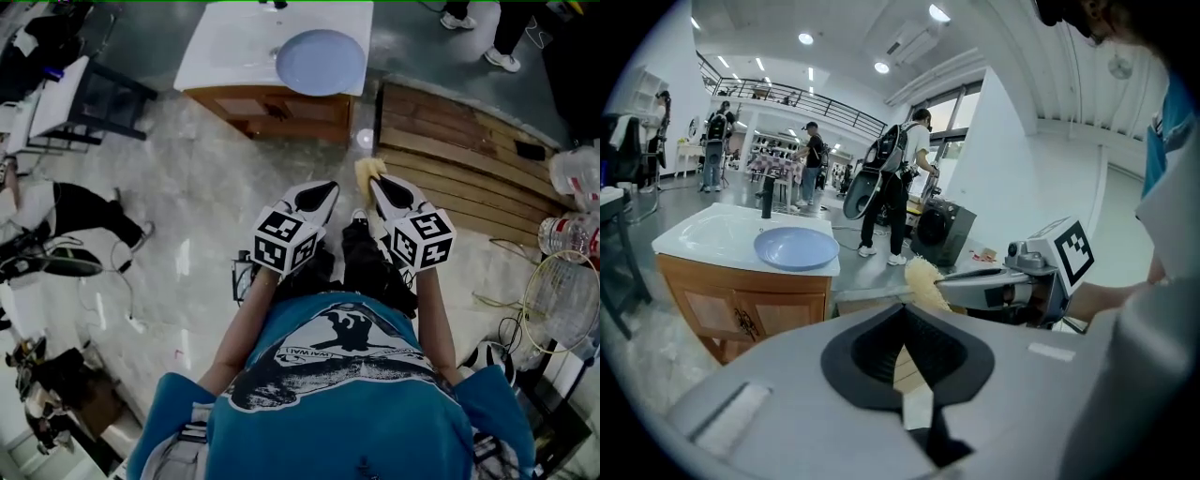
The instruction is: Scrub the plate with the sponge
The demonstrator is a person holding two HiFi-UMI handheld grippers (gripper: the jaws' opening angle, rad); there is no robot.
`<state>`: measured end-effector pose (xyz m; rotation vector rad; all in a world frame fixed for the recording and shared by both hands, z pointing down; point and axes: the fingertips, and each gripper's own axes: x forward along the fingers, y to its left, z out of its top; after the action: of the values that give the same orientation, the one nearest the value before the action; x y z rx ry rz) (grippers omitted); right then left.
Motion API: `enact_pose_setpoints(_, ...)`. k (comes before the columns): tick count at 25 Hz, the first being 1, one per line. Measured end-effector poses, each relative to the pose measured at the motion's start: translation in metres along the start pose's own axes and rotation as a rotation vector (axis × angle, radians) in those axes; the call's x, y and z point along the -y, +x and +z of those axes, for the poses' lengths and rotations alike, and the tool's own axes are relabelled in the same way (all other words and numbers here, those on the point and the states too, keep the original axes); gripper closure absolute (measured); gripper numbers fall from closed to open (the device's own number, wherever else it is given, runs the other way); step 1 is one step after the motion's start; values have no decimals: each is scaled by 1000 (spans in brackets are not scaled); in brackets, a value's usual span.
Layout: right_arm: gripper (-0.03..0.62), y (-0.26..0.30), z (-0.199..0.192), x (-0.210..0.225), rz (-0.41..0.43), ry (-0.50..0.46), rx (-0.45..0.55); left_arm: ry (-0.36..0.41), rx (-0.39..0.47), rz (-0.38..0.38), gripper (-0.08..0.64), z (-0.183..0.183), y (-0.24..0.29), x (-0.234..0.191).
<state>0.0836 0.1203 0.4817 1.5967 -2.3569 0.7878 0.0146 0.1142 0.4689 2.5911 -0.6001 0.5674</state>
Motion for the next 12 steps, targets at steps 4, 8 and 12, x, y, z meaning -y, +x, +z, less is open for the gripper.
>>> enact_pose_setpoints(4,566,-3,-5,-21,-34,-25,9,25,-5,-33,546,-10,-20,2)
enact_pose_setpoints(8,566,-6,-9,-34,-66,-28,19,41,3,-68,546,-16,-32,4)
enact_pose_setpoints(12,566,-9,-13,-43,-91,-36,21,58,1,-103,546,-20,-38,9)
